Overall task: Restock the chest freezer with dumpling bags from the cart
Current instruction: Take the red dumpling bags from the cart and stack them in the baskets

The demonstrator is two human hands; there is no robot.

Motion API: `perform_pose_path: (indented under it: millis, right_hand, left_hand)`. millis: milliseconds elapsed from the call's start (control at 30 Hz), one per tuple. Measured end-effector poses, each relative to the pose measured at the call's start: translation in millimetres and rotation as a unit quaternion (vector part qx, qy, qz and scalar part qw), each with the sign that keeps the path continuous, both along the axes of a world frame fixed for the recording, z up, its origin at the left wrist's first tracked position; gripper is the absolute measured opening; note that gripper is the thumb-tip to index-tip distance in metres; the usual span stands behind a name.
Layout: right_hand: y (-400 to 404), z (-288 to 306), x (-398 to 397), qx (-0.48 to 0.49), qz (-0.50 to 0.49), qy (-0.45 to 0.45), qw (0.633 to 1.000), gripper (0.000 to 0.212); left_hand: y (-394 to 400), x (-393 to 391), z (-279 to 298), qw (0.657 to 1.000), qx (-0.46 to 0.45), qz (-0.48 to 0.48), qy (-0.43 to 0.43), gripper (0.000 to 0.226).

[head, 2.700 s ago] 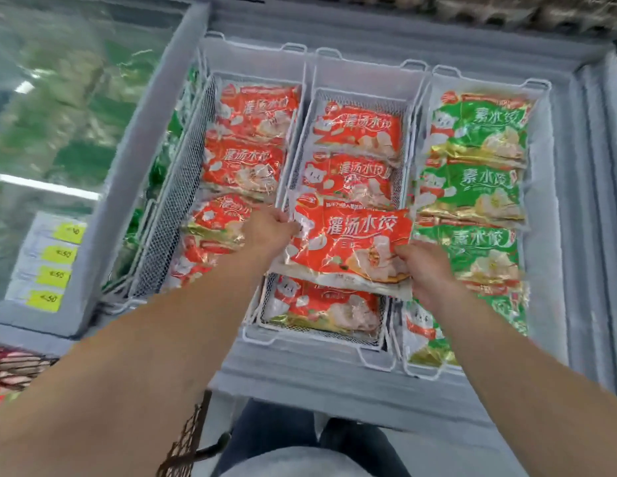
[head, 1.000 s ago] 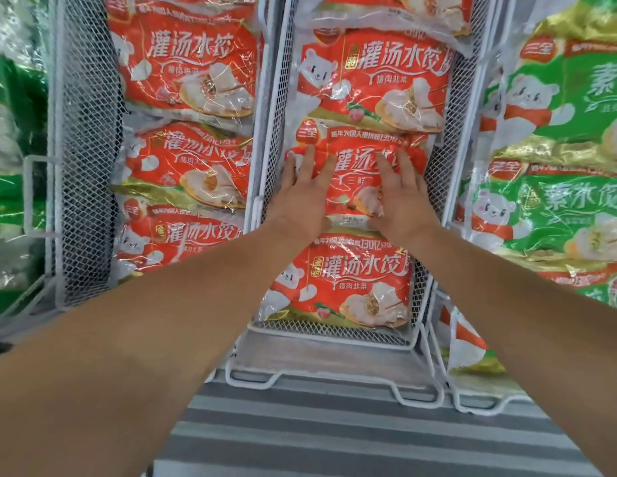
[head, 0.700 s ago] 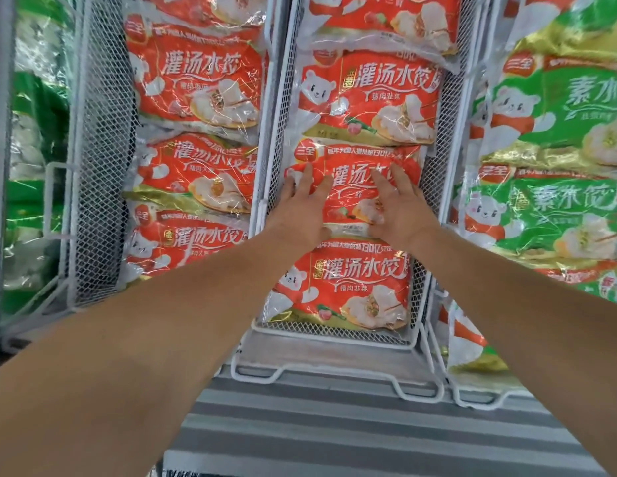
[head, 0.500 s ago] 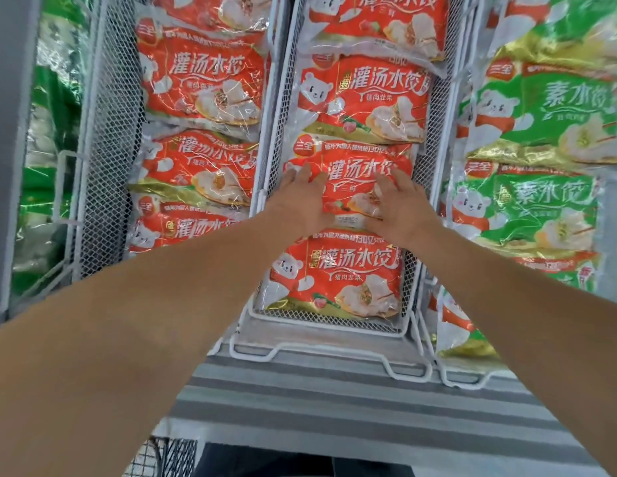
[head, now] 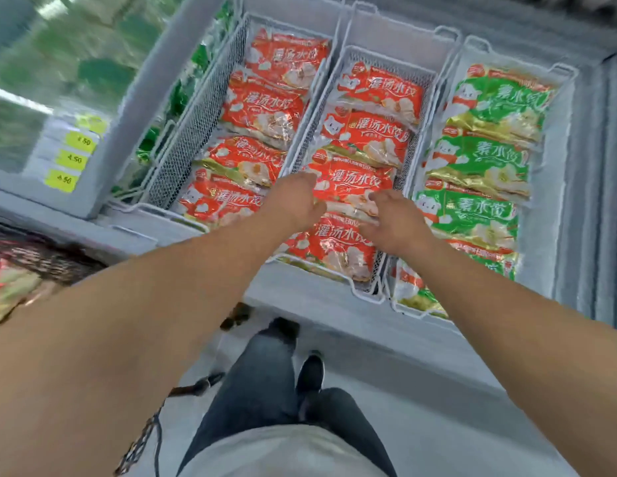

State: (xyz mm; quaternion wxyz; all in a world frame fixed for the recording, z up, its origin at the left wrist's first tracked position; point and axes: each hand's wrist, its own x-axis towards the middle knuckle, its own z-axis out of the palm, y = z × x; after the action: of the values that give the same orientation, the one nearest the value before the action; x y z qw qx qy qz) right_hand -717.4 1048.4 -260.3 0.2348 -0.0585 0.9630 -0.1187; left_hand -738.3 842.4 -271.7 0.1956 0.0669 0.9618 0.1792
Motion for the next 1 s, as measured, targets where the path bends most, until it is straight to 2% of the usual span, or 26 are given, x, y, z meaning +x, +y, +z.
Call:
perform_pose_path:
  millis: [200, 433, 733, 1000]
  right_hand:
    - [-32.7, 45.7, 57.7, 0.005, 0.058, 0.032, 0.998, 0.071]
    - [-118.5, 73.0, 111.0, -0.017, 0.140, 0.050, 0.989, 0.069]
    - [-278.5, 78.4, 200.8, -0.050, 0.257, 0.059, 0.963, 0.063]
    - [-400.1, 52.3, 285.4, -0.058, 0.301, 0.021, 0.952, 0.061]
  left_hand:
    - [-40.1, 92.3, 51.0, 0.992, 0.023, 0.113, 0.045, 0.052]
    - [-117.7, 190.2, 76.3, 0.970, 0.026, 0.239, 0.042, 0.064]
    - [-253.9, 333.4, 74.6, 0.918, 0.028, 0.393, 0.039, 0.061]
    - [-362.9, 450.7, 52.3, 0.879, 0.051, 0.473, 0.026, 0.055]
